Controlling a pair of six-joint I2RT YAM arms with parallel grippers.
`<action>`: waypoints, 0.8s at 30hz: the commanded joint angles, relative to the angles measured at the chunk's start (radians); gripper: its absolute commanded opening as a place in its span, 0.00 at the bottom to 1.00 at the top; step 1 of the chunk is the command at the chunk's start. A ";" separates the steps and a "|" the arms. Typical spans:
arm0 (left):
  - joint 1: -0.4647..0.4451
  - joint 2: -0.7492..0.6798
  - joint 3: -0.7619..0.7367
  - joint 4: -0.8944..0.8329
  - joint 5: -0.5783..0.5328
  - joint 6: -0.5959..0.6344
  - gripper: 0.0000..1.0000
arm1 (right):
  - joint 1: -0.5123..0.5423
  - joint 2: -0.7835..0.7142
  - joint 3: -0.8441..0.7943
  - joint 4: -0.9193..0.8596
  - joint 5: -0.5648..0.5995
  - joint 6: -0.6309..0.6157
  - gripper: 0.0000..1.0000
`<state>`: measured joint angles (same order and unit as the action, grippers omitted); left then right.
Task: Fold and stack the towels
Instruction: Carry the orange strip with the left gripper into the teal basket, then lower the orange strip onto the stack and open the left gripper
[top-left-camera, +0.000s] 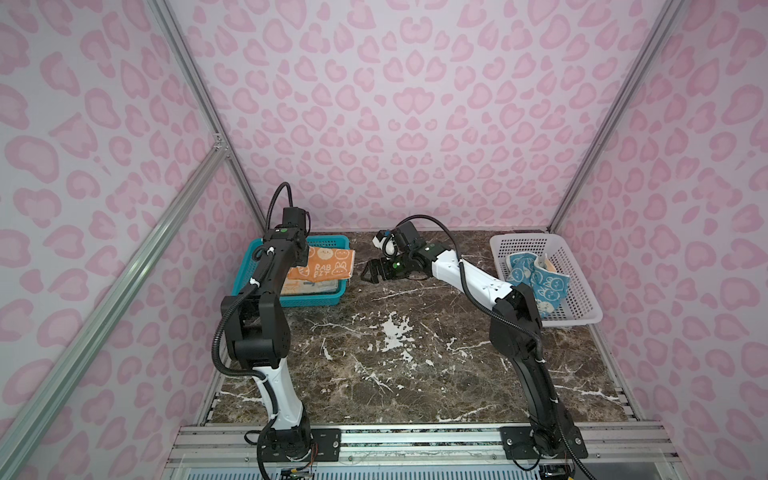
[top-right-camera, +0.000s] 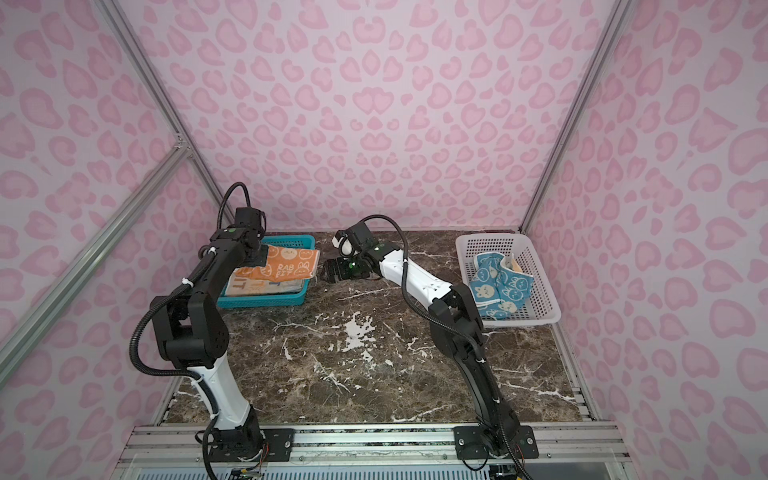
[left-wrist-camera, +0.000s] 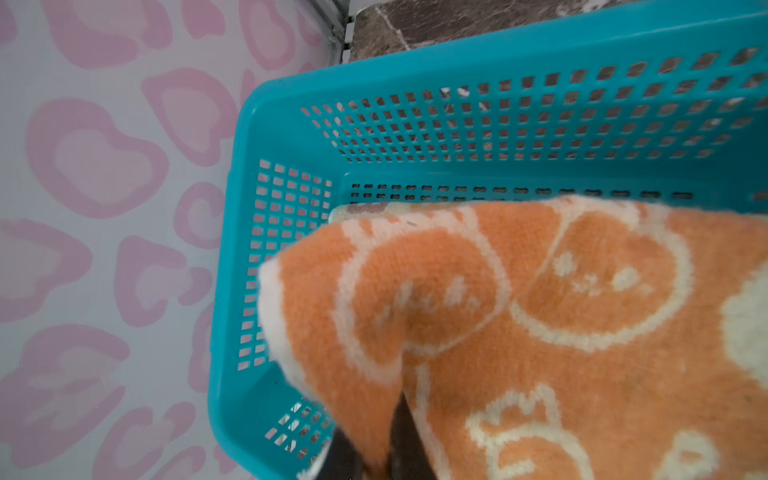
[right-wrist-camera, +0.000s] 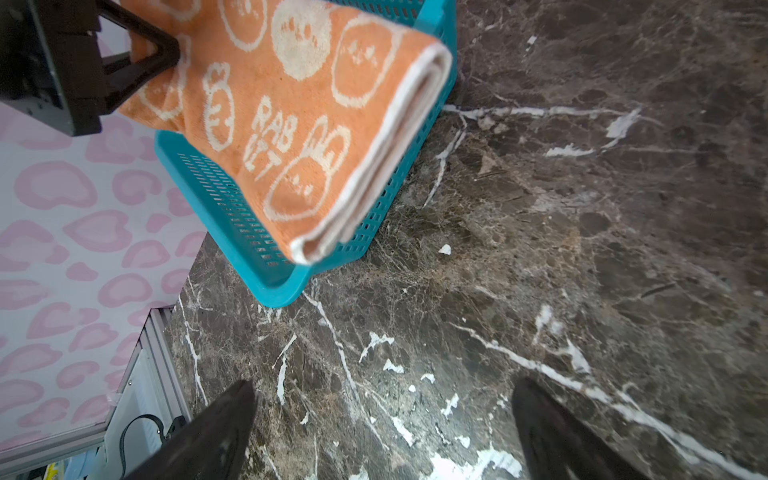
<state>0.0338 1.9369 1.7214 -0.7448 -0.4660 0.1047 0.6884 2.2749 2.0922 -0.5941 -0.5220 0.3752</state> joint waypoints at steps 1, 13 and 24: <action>0.007 0.023 0.010 0.041 -0.026 0.005 0.04 | 0.002 0.011 0.003 -0.012 -0.013 0.012 0.98; 0.008 0.144 0.027 0.056 -0.070 0.032 0.04 | -0.002 -0.056 -0.151 0.029 -0.006 -0.004 0.98; 0.022 0.154 0.014 0.071 -0.182 0.043 0.03 | -0.012 -0.106 -0.209 0.044 -0.001 -0.005 0.98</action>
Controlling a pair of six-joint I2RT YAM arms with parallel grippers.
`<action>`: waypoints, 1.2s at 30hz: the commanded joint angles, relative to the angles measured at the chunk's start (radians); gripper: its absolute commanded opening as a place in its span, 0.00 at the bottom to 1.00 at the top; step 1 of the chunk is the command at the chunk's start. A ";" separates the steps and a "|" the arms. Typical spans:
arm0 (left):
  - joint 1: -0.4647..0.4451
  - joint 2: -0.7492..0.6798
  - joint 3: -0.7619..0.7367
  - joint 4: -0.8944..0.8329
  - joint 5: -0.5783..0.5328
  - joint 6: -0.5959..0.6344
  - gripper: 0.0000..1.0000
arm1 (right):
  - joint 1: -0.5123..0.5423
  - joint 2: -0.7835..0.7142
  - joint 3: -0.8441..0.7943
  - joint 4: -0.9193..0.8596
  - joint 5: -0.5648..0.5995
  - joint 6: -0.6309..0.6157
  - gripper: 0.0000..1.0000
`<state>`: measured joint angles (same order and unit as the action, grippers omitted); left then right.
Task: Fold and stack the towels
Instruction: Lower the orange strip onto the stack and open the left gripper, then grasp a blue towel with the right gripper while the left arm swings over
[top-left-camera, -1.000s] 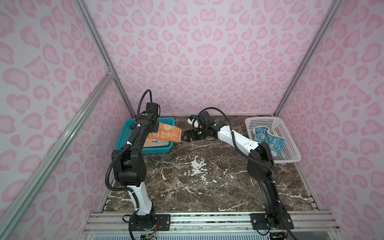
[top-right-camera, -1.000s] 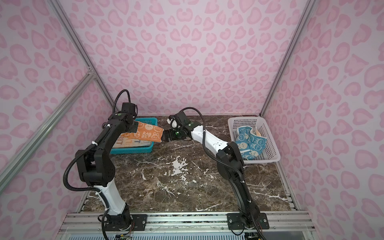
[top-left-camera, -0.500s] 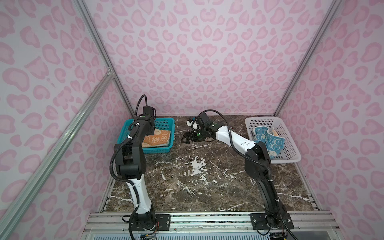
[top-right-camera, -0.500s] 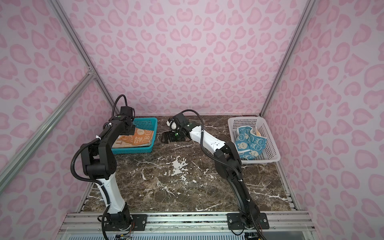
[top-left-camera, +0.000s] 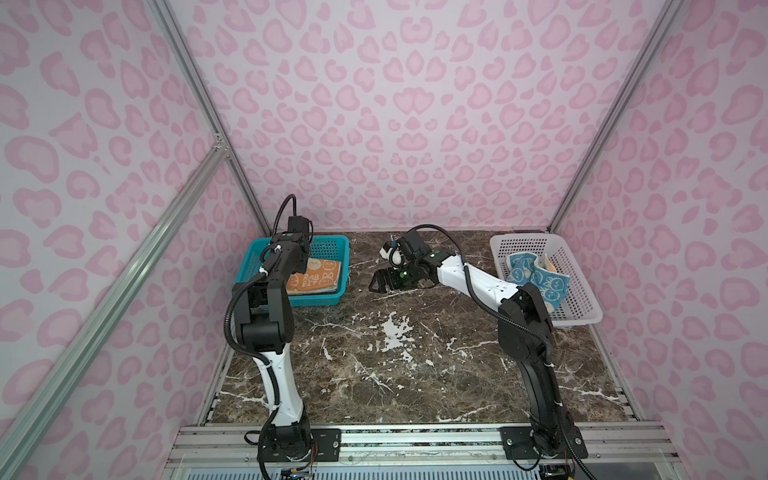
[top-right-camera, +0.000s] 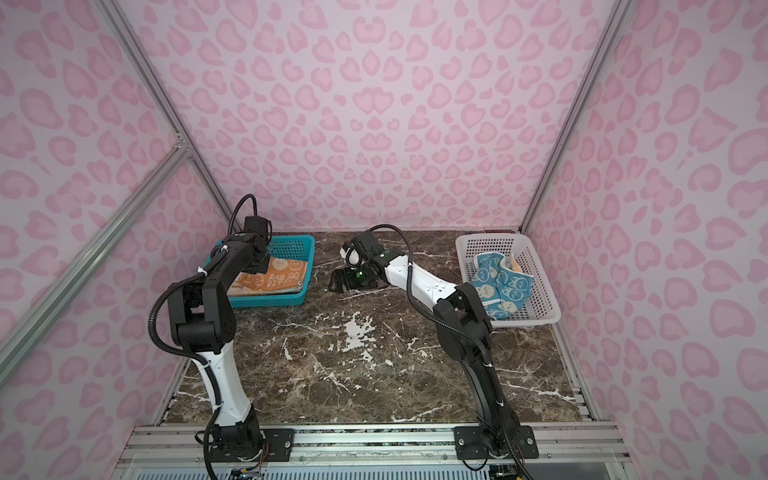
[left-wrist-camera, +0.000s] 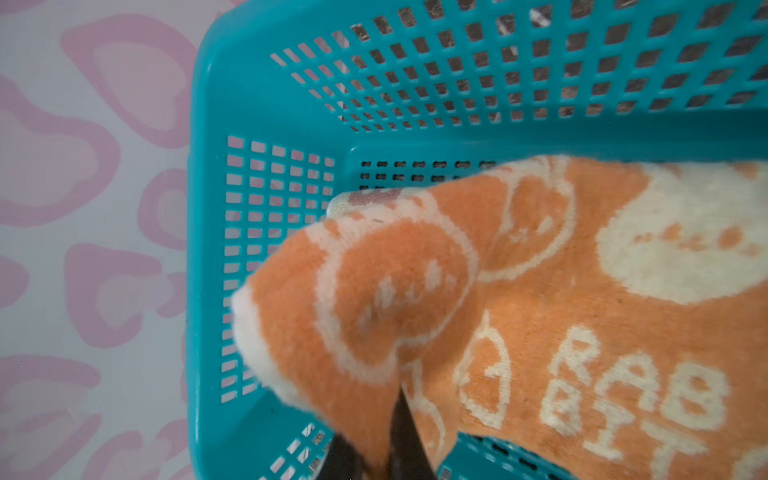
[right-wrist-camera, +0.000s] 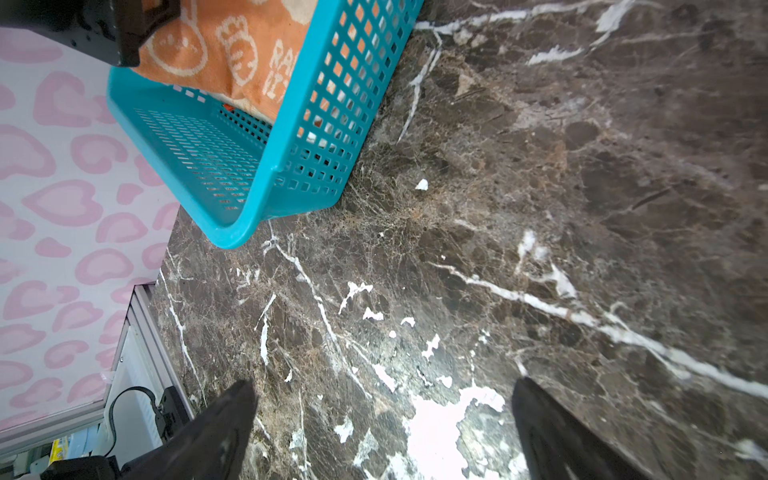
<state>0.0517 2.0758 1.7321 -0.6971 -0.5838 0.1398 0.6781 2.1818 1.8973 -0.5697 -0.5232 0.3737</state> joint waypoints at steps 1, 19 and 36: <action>0.004 0.026 0.009 0.015 -0.071 0.001 0.03 | -0.002 -0.021 -0.025 0.023 0.002 -0.004 0.98; -0.016 -0.121 0.028 0.009 -0.105 -0.092 0.98 | -0.096 -0.209 -0.125 -0.030 0.105 -0.044 0.98; -0.740 -0.328 -0.077 0.308 -0.194 -0.014 0.98 | -0.632 -0.577 -0.449 -0.048 0.448 0.108 0.98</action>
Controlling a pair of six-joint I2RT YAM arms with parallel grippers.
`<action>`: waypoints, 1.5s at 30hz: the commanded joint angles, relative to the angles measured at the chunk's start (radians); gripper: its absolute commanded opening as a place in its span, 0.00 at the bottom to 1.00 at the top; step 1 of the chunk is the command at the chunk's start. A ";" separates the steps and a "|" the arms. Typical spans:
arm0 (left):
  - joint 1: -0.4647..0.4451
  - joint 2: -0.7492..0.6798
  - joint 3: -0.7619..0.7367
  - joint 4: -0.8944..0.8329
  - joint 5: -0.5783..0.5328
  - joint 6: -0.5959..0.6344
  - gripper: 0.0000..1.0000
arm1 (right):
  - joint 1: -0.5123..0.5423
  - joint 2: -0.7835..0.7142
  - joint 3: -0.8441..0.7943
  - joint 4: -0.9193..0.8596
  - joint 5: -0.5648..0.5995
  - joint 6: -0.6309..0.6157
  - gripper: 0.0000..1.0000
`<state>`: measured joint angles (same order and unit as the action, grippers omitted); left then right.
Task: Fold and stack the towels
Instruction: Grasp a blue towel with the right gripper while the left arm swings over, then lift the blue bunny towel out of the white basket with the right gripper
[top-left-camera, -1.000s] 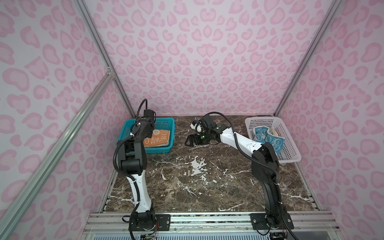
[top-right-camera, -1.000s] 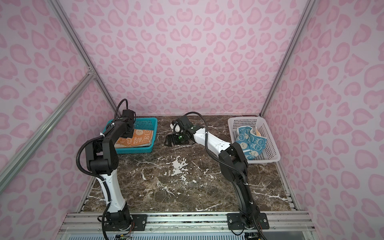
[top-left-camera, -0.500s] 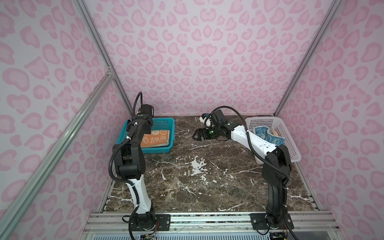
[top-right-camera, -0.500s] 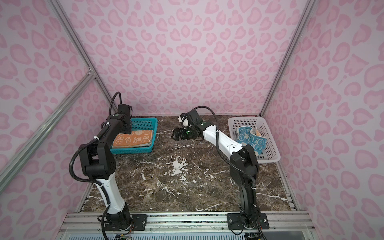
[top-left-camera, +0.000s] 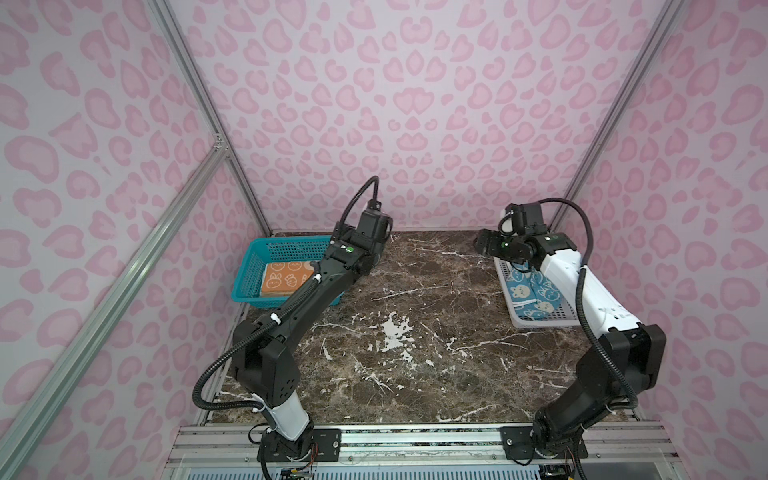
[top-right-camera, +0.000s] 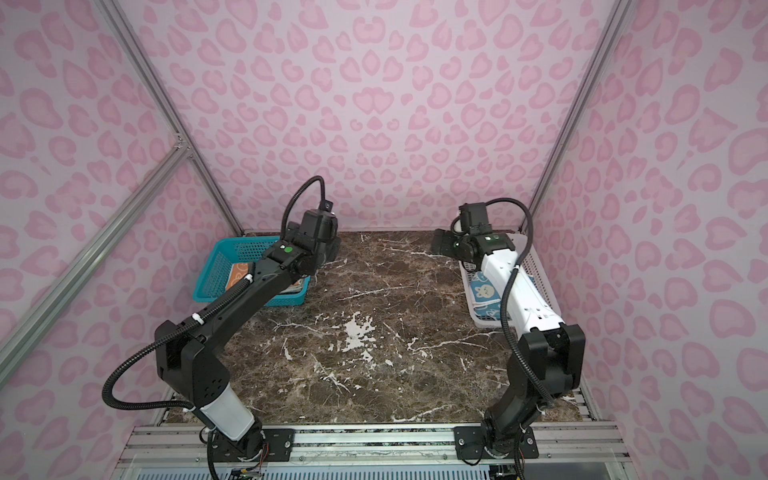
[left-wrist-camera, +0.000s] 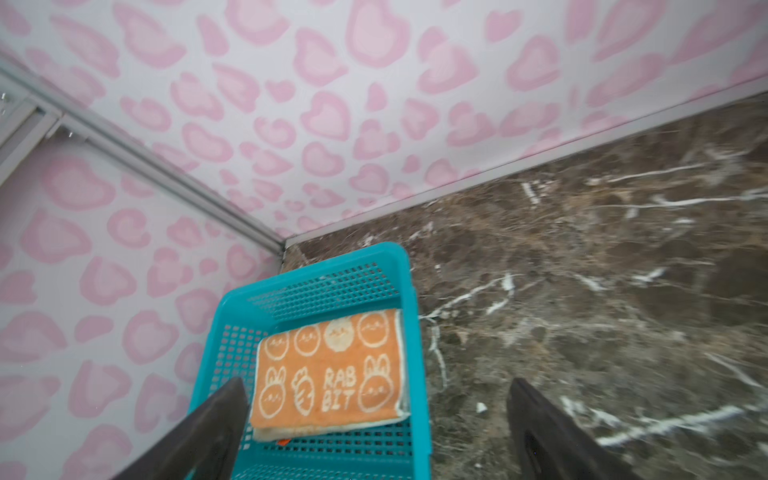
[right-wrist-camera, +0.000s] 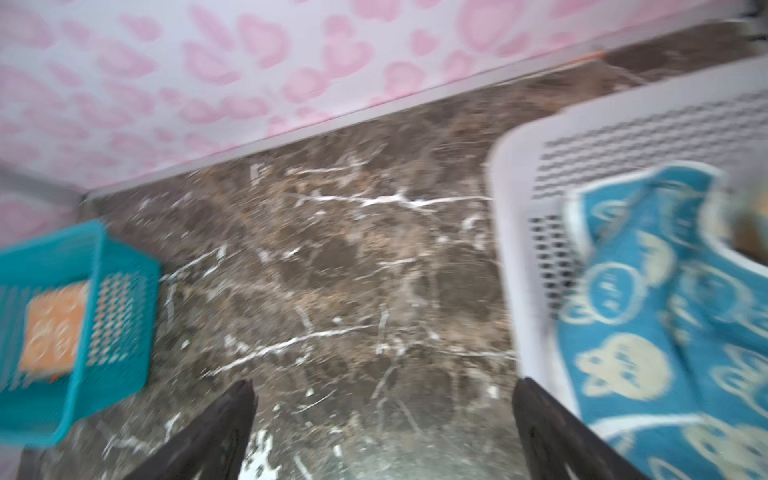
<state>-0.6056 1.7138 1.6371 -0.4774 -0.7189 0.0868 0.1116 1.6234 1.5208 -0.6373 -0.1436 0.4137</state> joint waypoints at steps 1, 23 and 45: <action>-0.126 0.057 0.029 0.110 -0.071 0.060 0.98 | -0.111 -0.027 -0.118 0.042 0.064 0.088 0.98; -0.410 0.425 0.329 0.141 -0.057 0.111 0.98 | -0.290 0.306 -0.248 0.154 -0.078 0.057 0.87; -0.411 0.206 0.162 0.037 -0.048 -0.101 0.98 | -0.229 0.062 -0.096 -0.017 -0.087 0.037 0.00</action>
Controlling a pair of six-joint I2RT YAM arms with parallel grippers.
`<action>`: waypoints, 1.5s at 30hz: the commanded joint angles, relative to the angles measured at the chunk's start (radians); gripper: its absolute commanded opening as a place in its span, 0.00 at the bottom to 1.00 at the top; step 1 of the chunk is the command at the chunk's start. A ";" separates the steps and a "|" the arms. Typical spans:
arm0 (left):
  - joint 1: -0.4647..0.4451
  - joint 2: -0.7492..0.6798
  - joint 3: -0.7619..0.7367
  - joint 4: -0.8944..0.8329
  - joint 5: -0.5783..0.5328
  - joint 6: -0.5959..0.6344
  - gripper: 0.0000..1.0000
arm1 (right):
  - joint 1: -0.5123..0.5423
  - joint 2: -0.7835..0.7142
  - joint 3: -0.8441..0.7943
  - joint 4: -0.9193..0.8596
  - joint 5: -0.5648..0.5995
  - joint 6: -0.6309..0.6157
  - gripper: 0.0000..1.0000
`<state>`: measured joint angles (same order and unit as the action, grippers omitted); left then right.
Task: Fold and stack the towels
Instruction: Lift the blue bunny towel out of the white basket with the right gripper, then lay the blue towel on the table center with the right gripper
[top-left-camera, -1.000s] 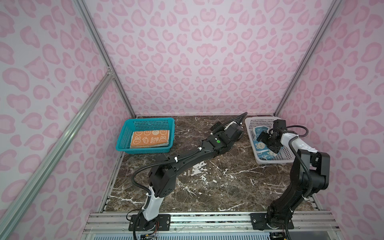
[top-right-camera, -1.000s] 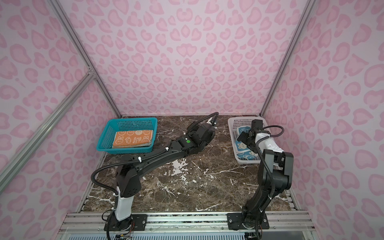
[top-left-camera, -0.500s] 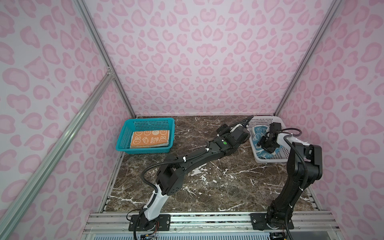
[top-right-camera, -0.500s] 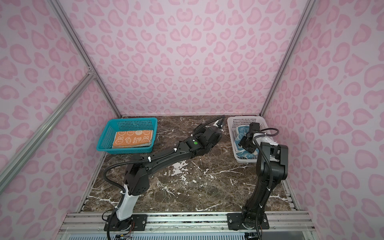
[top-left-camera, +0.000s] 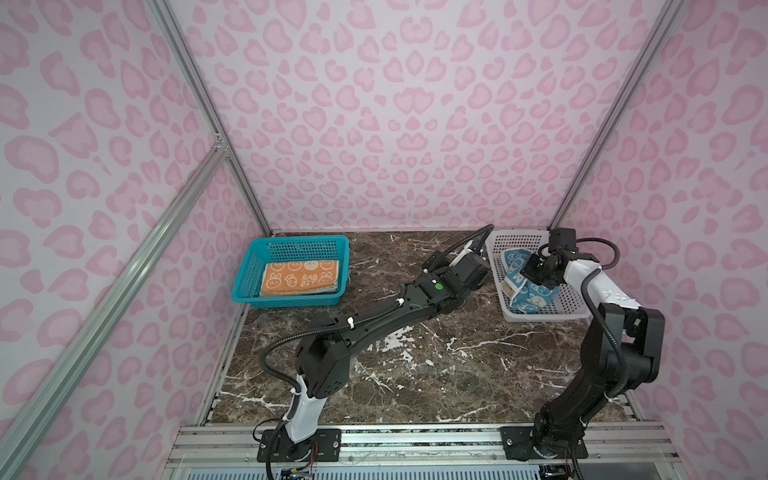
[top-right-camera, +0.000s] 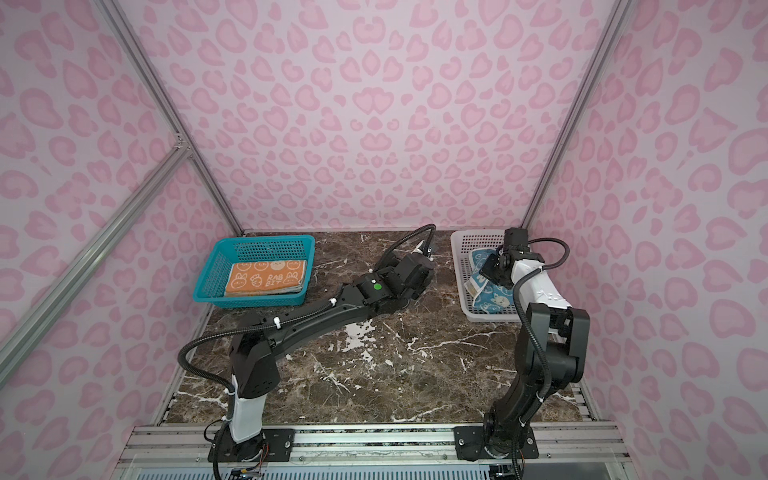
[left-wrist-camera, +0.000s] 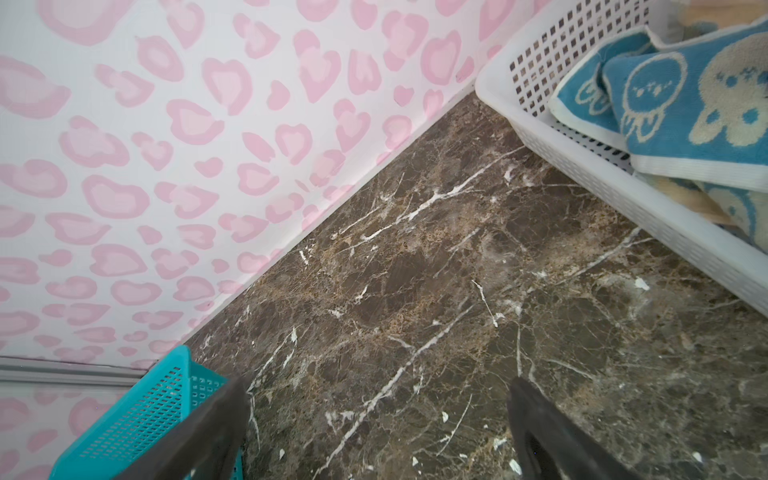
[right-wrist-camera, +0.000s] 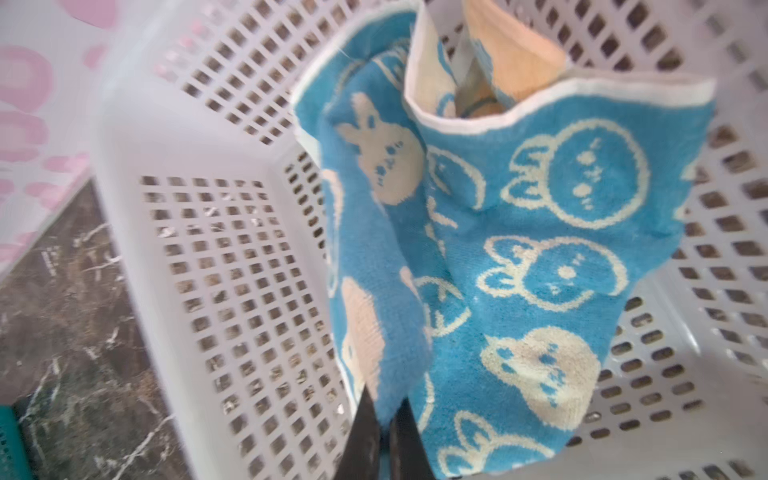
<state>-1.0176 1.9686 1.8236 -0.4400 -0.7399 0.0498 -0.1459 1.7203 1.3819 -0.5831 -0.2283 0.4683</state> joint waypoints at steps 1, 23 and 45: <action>0.001 -0.079 -0.049 0.004 -0.030 -0.086 0.98 | 0.061 -0.057 0.082 -0.098 0.013 -0.022 0.00; 0.017 -0.840 -0.752 -0.012 -0.165 -0.456 0.98 | 0.679 -0.121 0.612 -0.210 0.093 0.009 0.00; 0.060 -0.922 -1.058 -0.094 0.128 -0.778 0.98 | 0.650 -0.131 -0.177 -0.023 0.058 -0.045 0.82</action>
<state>-0.9577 1.0527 0.7856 -0.5205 -0.6746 -0.6567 0.4858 1.5791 1.2415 -0.6182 -0.2012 0.4465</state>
